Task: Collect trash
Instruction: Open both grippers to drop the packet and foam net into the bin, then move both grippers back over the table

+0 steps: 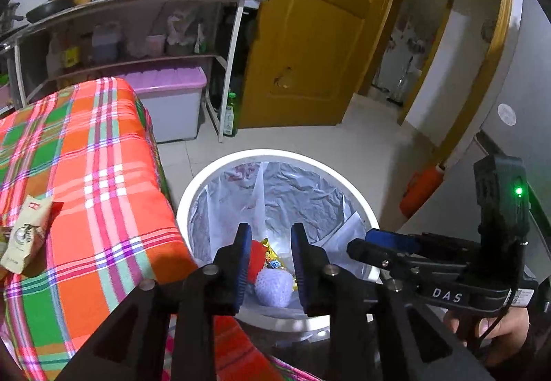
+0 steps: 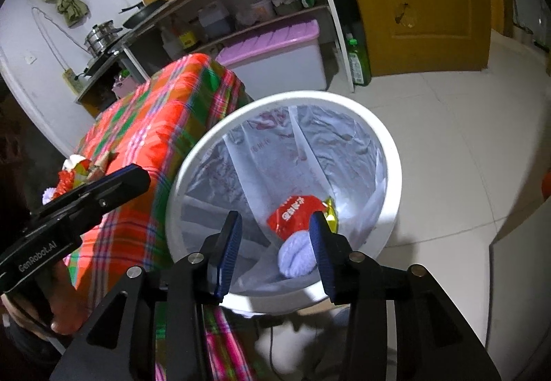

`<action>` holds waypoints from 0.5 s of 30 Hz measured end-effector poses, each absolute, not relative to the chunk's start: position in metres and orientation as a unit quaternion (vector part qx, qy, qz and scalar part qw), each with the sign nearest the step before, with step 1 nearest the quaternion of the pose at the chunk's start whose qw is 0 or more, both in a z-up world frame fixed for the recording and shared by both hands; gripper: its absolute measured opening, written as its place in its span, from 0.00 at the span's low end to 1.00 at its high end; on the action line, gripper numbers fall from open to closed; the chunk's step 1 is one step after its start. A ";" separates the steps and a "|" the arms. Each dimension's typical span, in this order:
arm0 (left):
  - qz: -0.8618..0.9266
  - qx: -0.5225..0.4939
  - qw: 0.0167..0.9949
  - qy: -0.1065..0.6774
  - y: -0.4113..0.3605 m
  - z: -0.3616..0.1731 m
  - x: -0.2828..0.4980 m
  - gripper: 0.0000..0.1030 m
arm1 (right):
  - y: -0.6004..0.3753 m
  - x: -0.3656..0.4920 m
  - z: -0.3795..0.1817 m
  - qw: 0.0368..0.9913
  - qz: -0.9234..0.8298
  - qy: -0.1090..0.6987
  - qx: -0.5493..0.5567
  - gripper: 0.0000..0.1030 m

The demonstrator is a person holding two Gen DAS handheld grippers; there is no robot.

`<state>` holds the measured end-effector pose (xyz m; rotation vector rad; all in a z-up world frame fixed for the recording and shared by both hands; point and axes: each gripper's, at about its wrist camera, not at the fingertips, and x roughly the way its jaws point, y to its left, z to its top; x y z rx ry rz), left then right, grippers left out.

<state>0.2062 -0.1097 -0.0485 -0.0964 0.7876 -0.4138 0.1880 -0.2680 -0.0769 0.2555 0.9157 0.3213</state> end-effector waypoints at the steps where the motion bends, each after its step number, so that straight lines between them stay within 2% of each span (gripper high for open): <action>1: -0.198 -0.046 0.903 0.378 -0.107 -0.046 0.203 0.22 | -0.267 0.186 -0.073 0.878 0.157 0.435 0.122 0.41; 15: -0.148 -0.052 0.928 0.338 -0.056 -0.014 0.144 0.22 | -0.224 0.150 -0.026 0.893 0.217 0.383 0.096 0.41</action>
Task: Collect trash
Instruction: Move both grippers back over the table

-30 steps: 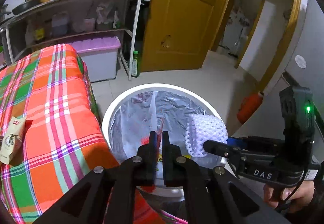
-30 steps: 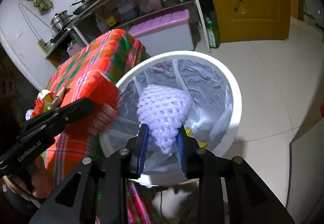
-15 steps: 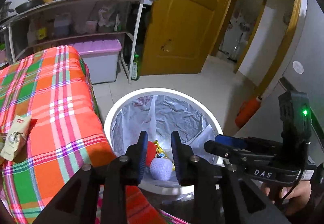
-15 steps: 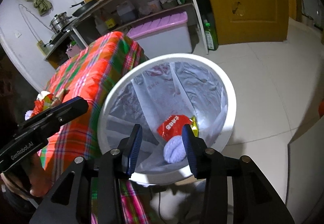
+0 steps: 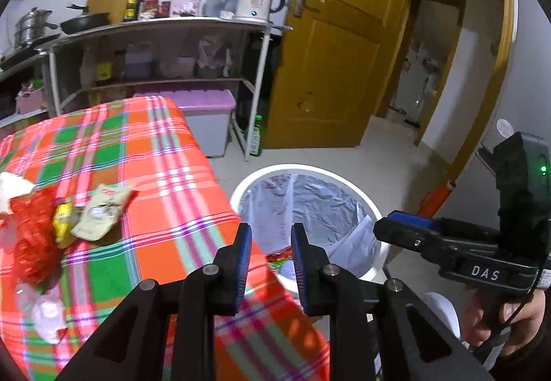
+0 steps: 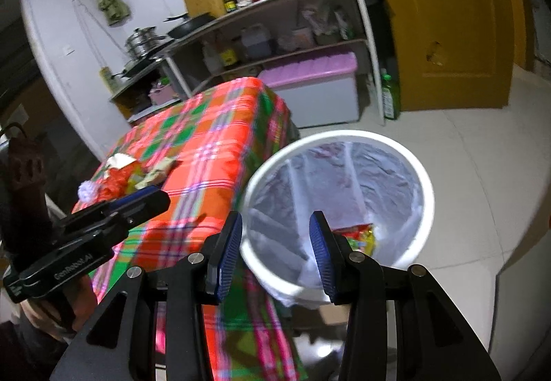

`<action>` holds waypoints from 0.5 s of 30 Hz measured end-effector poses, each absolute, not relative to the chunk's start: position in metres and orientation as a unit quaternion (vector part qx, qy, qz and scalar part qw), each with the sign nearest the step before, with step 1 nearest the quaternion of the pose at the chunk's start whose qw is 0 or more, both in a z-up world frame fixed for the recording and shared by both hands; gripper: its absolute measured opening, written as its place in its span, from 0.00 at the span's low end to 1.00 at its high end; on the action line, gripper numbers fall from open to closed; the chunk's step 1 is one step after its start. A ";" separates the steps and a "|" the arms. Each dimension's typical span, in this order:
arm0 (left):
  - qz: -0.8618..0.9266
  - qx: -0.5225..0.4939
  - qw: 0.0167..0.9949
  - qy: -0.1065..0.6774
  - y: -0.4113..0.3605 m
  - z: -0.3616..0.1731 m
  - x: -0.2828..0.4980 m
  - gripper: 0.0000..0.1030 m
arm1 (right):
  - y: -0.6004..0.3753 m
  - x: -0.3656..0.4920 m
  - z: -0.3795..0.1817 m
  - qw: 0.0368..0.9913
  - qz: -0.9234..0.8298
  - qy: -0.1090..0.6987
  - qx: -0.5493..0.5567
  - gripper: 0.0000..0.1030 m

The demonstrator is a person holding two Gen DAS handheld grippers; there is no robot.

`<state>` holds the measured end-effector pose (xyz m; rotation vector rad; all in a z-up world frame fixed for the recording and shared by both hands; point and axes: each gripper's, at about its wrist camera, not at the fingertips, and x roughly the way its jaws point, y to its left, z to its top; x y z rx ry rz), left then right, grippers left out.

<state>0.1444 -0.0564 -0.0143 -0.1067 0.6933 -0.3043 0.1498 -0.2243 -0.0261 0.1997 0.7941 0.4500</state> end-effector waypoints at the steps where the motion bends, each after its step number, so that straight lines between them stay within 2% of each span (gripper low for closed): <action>1: -0.143 -0.053 0.930 0.335 -0.052 -0.012 0.140 0.22 | -0.218 0.147 -0.023 0.893 0.224 0.380 0.092 0.41; 15: -0.063 -0.065 0.945 0.315 0.013 -0.006 0.092 0.22 | -0.155 0.121 -0.010 0.880 0.296 0.367 0.051 0.41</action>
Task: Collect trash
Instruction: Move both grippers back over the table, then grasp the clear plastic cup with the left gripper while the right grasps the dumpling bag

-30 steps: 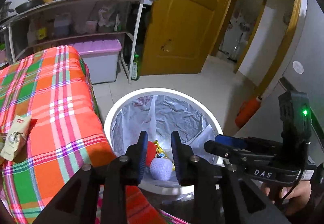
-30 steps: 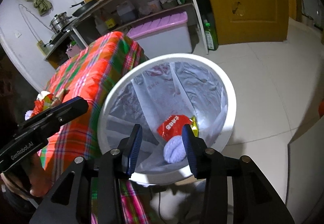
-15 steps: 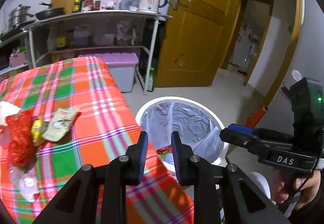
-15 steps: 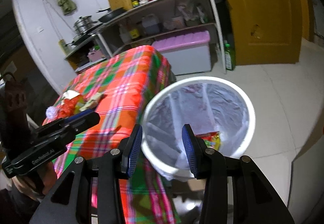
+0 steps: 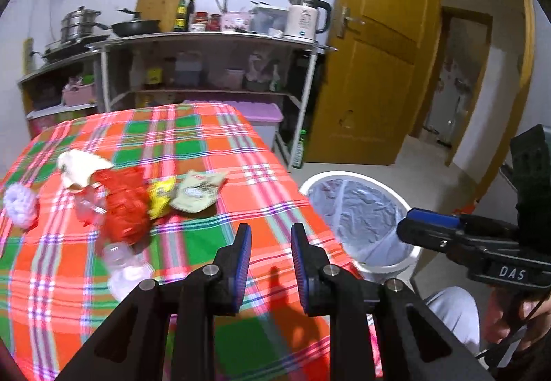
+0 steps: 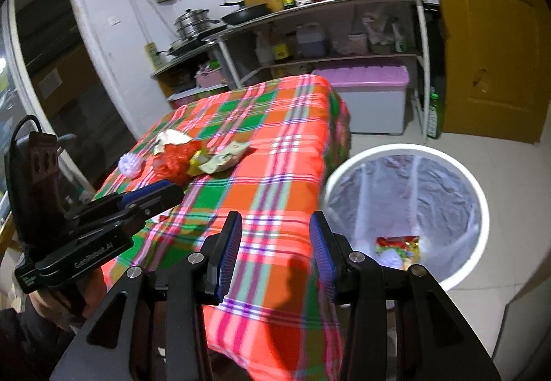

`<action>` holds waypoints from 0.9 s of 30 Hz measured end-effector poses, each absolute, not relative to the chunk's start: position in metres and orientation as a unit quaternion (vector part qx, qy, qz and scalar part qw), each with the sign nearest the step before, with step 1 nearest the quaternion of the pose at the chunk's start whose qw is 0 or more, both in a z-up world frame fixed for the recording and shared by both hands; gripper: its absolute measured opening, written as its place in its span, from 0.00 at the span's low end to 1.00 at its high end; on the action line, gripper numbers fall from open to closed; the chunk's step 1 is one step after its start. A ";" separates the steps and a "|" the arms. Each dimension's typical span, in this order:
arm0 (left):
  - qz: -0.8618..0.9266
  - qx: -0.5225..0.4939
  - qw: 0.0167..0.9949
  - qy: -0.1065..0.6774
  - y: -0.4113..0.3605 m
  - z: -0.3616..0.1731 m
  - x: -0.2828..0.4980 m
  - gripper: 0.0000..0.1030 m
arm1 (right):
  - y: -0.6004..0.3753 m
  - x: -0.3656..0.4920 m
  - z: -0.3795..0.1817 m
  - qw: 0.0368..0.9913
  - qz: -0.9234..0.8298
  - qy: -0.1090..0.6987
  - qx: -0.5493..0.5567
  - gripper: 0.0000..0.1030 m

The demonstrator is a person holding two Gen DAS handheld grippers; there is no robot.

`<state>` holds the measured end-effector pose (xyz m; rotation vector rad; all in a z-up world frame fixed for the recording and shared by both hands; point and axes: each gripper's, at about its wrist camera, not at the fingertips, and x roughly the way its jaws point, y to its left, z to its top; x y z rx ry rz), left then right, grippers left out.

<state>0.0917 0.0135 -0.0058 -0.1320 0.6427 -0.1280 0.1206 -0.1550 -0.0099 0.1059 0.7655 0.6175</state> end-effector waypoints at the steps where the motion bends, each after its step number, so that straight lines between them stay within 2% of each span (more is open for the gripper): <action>1: -0.056 -0.065 0.945 0.315 0.017 -0.007 0.089 0.22 | -0.151 0.119 -0.009 0.879 0.300 0.367 0.048 0.41; 3: -0.042 -0.068 0.945 0.316 0.027 -0.008 0.083 0.23 | -0.146 0.118 -0.009 0.878 0.304 0.367 0.045 0.41; 7: -0.015 -0.081 0.944 0.319 0.051 -0.012 0.076 0.31 | -0.137 0.118 -0.010 0.874 0.312 0.370 0.040 0.41; 27: 0.063 -0.106 0.928 0.352 0.102 -0.049 0.088 0.32 | -0.102 0.132 -0.023 0.858 0.329 0.394 0.026 0.41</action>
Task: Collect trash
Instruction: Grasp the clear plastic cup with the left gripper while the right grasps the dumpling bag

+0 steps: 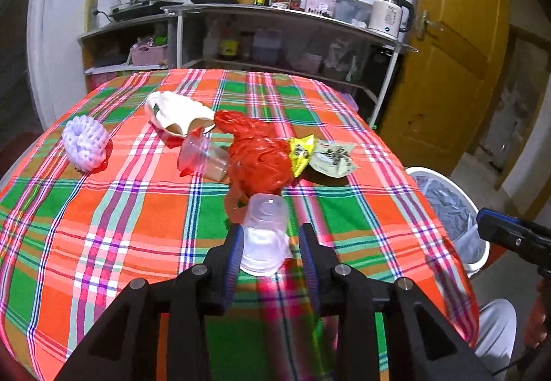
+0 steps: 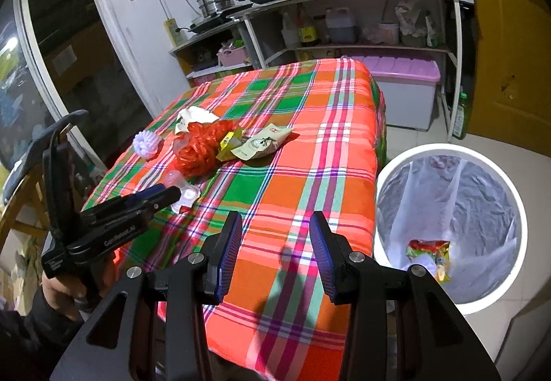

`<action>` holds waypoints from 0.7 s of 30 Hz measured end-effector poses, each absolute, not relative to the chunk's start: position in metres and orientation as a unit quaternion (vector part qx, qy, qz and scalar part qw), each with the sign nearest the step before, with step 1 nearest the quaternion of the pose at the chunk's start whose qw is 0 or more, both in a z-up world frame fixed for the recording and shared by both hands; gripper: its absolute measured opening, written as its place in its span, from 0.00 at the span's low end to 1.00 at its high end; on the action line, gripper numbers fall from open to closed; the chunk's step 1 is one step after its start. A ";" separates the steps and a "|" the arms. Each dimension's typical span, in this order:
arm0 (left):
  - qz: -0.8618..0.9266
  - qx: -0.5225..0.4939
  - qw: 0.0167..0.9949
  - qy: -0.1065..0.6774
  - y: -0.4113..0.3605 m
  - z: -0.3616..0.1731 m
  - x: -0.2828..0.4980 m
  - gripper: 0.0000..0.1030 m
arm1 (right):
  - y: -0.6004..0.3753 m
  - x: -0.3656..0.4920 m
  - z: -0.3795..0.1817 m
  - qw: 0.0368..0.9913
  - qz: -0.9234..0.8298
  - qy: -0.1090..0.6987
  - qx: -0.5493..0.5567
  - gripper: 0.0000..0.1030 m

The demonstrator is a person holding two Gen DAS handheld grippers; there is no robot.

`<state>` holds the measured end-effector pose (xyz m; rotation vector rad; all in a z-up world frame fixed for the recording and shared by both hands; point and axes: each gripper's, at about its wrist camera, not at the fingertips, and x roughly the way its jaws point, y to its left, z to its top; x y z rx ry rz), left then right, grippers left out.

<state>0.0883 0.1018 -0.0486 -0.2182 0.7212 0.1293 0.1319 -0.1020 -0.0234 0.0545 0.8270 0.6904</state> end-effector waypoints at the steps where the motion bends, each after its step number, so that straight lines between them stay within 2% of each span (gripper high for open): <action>1: 0.064 -0.107 0.927 0.353 0.103 -0.050 0.090 0.32 | -0.101 0.133 -0.025 0.857 0.328 0.395 0.026 0.41; 14: 0.063 -0.120 0.920 0.369 0.107 -0.060 0.113 0.32 | -0.083 0.154 -0.032 0.850 0.332 0.409 0.027 0.41; 15: 0.064 -0.120 0.919 0.370 0.107 -0.062 0.114 0.29 | -0.080 0.158 -0.033 0.849 0.332 0.410 0.028 0.41; 21: 0.050 -0.131 0.922 0.360 0.109 -0.064 0.108 0.28 | -0.056 0.178 -0.037 0.846 0.330 0.418 0.026 0.41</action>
